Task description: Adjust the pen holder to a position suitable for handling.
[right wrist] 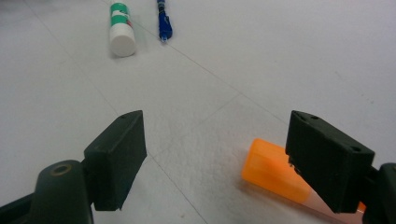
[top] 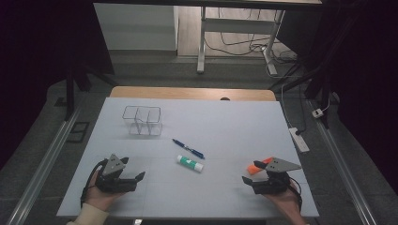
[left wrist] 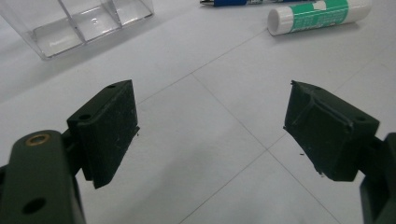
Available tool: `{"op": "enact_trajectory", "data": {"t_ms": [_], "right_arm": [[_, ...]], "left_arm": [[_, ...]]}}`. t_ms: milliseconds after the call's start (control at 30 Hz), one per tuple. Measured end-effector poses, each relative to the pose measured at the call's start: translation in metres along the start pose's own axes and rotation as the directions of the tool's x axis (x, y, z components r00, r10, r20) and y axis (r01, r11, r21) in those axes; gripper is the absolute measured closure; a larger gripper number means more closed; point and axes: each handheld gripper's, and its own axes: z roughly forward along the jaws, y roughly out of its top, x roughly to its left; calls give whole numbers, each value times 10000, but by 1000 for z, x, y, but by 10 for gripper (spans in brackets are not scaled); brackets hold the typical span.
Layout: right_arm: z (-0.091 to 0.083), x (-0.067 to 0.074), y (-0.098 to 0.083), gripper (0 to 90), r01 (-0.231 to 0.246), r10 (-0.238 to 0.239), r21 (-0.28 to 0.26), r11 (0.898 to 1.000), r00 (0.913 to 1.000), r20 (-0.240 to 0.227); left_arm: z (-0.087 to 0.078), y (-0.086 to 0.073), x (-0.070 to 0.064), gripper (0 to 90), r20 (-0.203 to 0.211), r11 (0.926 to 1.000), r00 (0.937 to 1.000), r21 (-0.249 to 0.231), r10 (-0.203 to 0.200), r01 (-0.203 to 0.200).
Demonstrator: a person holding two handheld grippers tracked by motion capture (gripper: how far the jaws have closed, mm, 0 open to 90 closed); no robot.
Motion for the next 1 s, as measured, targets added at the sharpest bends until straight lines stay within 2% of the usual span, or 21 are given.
{"op": "enact_trajectory", "data": {"t_ms": [333,433,1000], "right_arm": [[-2,-3,-2,207,51,-51,2,10000,9997,235],[-2,-4,-2,208,49,-51,60,10000,9995,302],[-4,-7,-3,217,39,-41,55,10000,9992,408]], "left_arm": [[0,1,0,184,143,10000,9999,-48,49,-49],[1,1,0,186,129,9997,9997,-17,231,-231],[-1,2,5,193,88,9999,9999,-83,101,-100]]}}
